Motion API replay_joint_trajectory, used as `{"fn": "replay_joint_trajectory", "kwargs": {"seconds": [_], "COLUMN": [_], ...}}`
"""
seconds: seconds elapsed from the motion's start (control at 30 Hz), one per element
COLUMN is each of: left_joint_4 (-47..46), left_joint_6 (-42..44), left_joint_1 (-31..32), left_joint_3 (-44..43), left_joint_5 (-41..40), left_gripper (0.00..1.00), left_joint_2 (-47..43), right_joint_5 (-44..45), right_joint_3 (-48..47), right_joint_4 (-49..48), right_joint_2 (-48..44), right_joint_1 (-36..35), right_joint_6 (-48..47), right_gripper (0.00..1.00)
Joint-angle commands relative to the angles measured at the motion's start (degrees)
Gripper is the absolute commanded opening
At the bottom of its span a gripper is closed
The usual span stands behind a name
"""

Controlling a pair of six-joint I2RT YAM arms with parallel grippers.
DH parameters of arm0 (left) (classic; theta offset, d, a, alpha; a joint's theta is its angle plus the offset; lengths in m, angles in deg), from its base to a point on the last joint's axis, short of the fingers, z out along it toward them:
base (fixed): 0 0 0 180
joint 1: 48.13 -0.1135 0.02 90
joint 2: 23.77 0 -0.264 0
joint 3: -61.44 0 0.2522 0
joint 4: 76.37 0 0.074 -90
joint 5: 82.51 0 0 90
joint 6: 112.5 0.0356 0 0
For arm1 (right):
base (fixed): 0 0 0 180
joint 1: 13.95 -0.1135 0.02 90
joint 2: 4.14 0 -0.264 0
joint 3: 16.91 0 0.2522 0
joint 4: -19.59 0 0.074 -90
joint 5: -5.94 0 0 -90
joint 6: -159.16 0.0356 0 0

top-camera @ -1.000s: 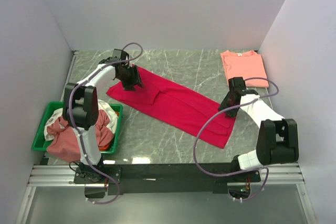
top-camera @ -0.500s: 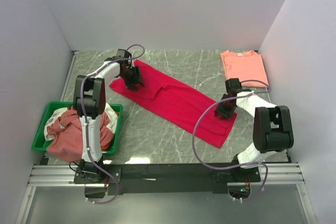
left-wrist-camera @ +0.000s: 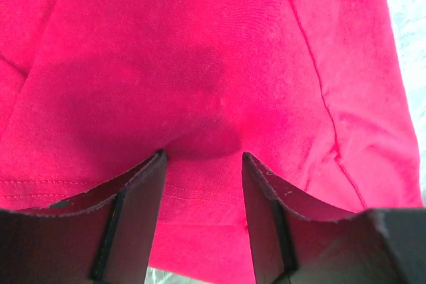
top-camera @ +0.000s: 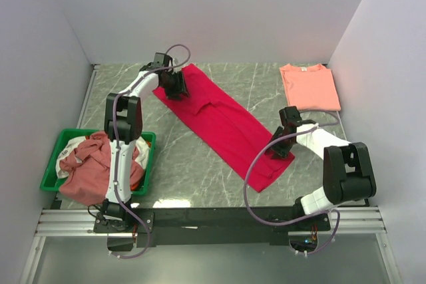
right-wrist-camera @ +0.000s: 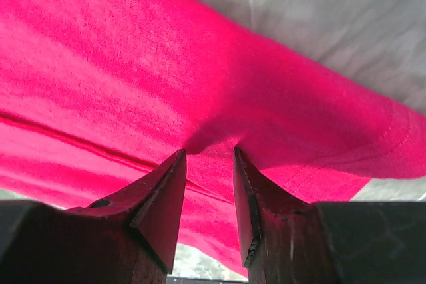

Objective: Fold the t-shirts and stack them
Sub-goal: Fold the tshirt

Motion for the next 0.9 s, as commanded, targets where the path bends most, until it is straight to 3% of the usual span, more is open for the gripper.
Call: {"fn": "replay_joint_trajectory", "kwargs": {"seconds": [0.0, 0.27, 0.87], "left_joint_4": [-1.89, -2.77, -3.29], "left_joint_6": [4.01, 4.71, 6.56], "left_joint_1": [0.31, 2.5, 5.32], "left_joint_3": [0.04, -0.67, -4.09], "left_joint_5": [-4.7, -2.59, -0.92], "left_gripper": [0.57, 0.57, 0.57], "left_joint_2": [5.31, 5.22, 8.65], "right_joint_5": [0.68, 0.42, -2.48], "right_joint_3": [5.27, 7.03, 4.31], "right_joint_4": [8.48, 8.4, 6.9], "right_joint_2": [1.11, -2.24, 2.94], "right_joint_1": [-2.72, -7.56, -24.0], "right_joint_6": [2.95, 6.56, 14.47], "right_gripper": [0.42, 0.42, 0.42]}}
